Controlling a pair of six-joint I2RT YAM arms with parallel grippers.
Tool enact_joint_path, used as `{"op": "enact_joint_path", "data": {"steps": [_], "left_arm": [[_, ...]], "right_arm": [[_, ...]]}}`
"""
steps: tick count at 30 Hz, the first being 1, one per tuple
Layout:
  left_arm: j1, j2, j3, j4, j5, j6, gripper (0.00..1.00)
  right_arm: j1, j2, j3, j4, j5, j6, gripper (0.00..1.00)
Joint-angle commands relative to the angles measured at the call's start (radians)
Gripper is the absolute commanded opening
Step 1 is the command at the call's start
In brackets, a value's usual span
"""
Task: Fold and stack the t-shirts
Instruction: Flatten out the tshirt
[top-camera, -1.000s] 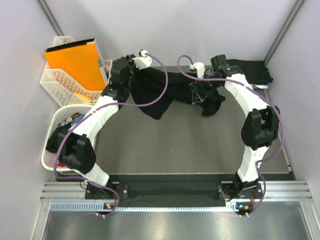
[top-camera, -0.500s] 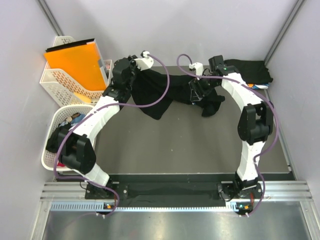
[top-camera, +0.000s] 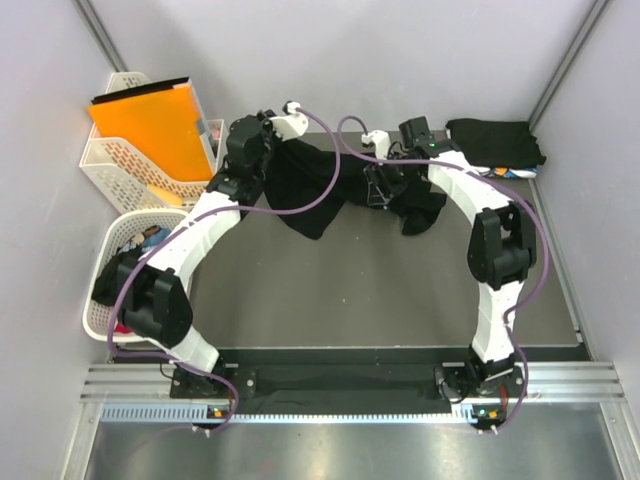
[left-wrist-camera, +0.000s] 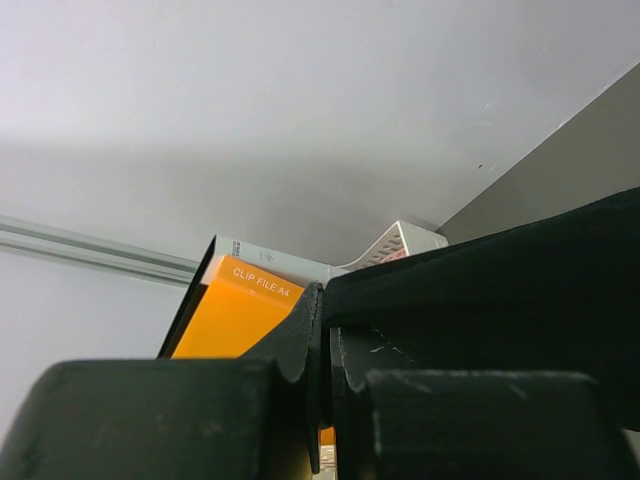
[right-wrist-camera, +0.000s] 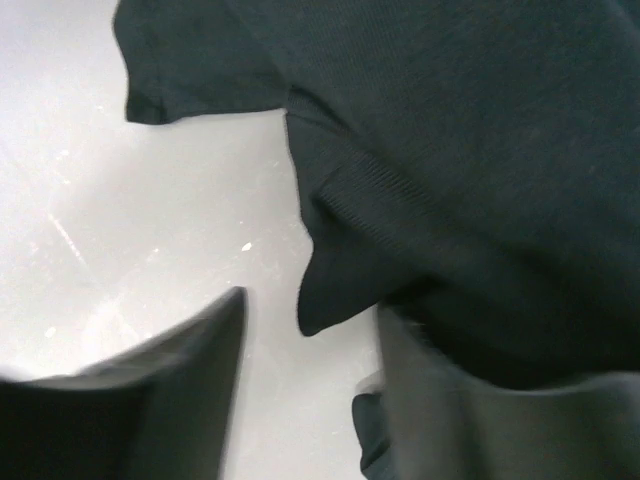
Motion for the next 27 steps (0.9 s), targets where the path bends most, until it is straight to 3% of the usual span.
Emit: {"op": "enact_joint_path", "data": {"steps": [1,2,3,5,9,14,18,23,27], "left_arm": [[-0.002,-0.001,0.063,0.059,-0.018,0.009,0.0],[-0.002,0.004,0.064,0.059,-0.017,0.011,0.0],[-0.002,0.005,0.066,0.062,-0.017,0.009,0.0],[-0.002,0.01,0.072,0.062,-0.017,0.009,0.0],[-0.002,0.013,0.072,0.065,-0.012,0.014,0.0],[0.001,0.01,0.041,0.086,-0.014,0.042,0.0],[0.015,0.016,0.041,0.091,-0.024,0.031,0.0],[0.019,0.017,0.038,0.089,-0.023,0.02,0.0],[0.019,0.017,0.037,0.091,-0.02,0.009,0.0]], "right_arm": [[0.015,-0.002,-0.02,0.073,0.018,0.023,0.36],[0.015,0.003,-0.02,0.074,0.029,0.025,0.28],[0.013,0.004,-0.02,0.079,0.038,0.028,0.12],[0.015,0.003,-0.013,0.084,0.078,0.026,0.0],[0.015,-0.014,0.026,0.041,0.146,-0.018,0.0],[0.023,-0.025,0.215,-0.183,0.319,-0.278,0.0],[0.021,-0.092,0.264,-0.349,0.487,-0.496,0.0],[0.01,-0.268,0.158,-0.268,0.719,-0.679,0.0],[-0.003,-0.356,0.058,-0.037,0.836,-0.797,0.0]]}}
